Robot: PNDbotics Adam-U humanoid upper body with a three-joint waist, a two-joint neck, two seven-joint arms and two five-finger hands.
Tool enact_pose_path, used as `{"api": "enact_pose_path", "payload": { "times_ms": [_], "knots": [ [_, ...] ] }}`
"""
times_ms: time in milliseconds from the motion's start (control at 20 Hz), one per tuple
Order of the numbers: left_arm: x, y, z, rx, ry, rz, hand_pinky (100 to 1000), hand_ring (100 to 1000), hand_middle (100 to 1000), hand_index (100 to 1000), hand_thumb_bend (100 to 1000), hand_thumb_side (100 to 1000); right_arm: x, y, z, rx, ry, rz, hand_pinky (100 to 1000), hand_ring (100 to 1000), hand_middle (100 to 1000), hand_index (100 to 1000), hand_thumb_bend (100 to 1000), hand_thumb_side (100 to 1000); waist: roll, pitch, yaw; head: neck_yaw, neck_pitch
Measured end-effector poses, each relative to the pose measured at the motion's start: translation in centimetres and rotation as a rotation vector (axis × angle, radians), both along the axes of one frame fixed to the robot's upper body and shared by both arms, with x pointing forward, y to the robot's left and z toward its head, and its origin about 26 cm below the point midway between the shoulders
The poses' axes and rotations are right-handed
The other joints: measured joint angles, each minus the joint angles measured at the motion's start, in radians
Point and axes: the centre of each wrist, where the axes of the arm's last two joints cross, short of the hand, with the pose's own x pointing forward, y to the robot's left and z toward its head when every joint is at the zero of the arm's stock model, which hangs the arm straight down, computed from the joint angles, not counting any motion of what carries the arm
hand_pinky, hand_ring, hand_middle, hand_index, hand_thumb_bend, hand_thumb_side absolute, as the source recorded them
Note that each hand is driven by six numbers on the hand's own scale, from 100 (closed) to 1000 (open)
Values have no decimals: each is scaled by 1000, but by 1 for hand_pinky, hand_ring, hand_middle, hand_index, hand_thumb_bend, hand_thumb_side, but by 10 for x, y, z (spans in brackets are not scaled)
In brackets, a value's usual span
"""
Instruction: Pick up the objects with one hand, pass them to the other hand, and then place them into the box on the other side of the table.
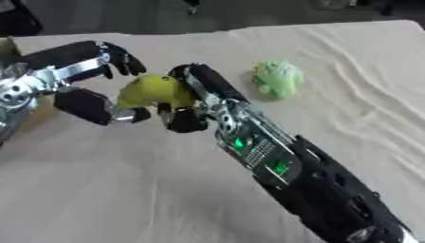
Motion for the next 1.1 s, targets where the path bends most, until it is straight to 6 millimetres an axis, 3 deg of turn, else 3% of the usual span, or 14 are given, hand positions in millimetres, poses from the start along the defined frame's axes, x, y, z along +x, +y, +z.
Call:
{"api": "enact_pose_path", "payload": {
  "times_ms": [350,550,650,1100],
  "knots": [
    [1,-2,-3,0,-7,4,698,761,712,828,407,363,-4,2,4,4,-5,16,701,486,403,494,100,100,-1,0,0,1,-1],
    [0,-5,-4,-1,-8,-1,698,760,712,821,404,329,-6,2,6,5,-8,22,701,485,402,494,100,100,-1,0,-1,1,-1],
    [0,-5,-5,4,-7,0,690,755,703,812,343,289,-7,2,7,6,-10,25,700,485,402,493,100,100,-1,0,-2,1,-1],
    [0,-7,-6,8,-26,8,674,739,668,786,298,252,-9,3,8,8,-9,33,697,483,400,491,100,100,-1,0,-2,3,-1]
  ]
}}
